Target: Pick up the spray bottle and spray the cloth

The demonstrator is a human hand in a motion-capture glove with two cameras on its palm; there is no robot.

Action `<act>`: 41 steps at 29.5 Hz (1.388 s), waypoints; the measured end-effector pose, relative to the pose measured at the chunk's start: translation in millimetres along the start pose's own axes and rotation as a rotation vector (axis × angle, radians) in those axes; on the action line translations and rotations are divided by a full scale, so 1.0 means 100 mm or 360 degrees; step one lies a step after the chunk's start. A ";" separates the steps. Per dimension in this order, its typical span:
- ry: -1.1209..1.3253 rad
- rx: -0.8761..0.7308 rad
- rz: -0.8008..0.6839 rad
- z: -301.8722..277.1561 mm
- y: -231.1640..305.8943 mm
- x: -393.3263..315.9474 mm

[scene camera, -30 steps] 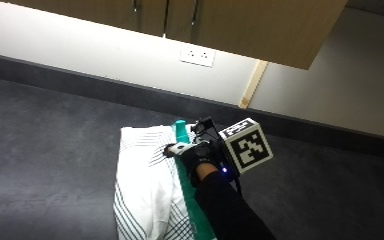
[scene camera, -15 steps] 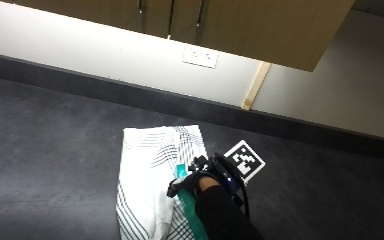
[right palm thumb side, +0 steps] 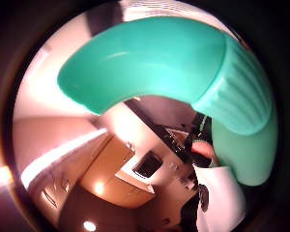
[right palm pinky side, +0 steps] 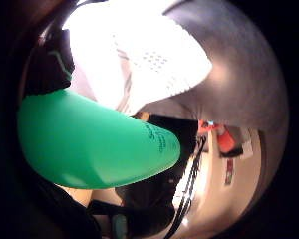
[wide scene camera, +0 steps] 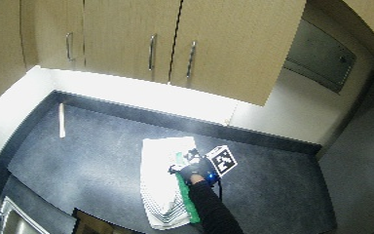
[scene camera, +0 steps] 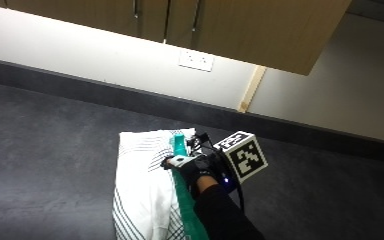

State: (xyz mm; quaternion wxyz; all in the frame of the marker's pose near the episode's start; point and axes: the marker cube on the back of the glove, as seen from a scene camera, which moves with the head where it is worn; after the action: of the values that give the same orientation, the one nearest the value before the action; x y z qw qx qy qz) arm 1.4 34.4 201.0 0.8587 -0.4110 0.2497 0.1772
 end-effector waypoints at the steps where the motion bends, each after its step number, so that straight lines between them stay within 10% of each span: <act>1: 0.0015 0.0098 -0.0095 0.03 0.06 0.00; 12: -0.0420 0.0601 -0.1028 0.07 0.23 -0.15; 41: -0.0466 0.0372 -0.1221 0.68 0.27 -0.69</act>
State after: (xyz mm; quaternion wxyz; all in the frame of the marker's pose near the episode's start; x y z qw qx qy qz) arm -49.3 97.9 260.1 0.9295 -0.3446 -0.0275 -0.1282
